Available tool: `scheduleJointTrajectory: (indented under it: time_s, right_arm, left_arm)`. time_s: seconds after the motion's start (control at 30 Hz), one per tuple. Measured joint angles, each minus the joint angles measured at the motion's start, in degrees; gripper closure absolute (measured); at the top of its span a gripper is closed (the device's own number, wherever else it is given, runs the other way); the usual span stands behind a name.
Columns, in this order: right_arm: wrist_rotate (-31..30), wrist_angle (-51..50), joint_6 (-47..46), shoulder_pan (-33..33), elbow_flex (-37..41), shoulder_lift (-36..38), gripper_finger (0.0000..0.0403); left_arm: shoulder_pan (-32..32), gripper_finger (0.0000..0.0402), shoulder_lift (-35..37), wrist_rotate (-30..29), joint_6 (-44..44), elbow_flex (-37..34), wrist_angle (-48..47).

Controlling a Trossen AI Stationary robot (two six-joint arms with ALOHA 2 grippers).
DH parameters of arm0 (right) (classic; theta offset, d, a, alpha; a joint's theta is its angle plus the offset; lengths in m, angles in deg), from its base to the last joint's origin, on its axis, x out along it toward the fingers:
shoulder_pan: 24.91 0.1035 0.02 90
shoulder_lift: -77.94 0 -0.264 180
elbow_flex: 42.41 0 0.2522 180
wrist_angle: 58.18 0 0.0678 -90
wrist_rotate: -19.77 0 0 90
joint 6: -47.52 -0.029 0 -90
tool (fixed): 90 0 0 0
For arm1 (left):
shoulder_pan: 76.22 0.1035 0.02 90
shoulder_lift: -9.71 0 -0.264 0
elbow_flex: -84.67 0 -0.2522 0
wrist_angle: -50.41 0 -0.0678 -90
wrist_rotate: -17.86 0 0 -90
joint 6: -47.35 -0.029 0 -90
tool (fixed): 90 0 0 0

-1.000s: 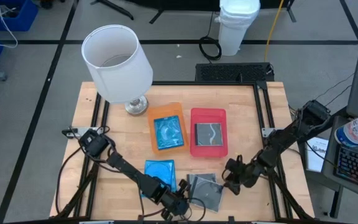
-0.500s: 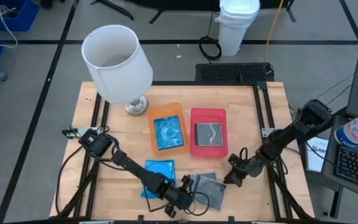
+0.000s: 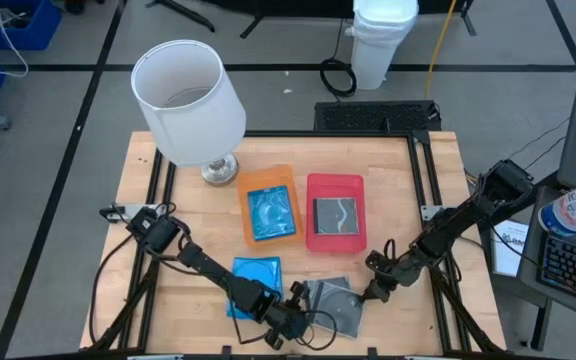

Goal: Pick & place jewel cases by type
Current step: Put the black CD case into the pink bin

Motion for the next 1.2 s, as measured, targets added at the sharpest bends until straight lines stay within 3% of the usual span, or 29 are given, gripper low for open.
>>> scheduleJointTrajectory:
  time_s: [0.67,1.2]
  right_arm:
    - [-1.71,-0.3,0.41,0.04,0.07,-0.04,0.0232]
    - [-3.07,-0.46,2.31,0.07,0.11,-0.07,0.0232]
  left_arm:
    - [-1.42,0.0396,0.17,4.38,-0.75,2.31,2.46]
    - [1.47,0.0397,-2.5,7.02,-0.96,2.29,6.07]
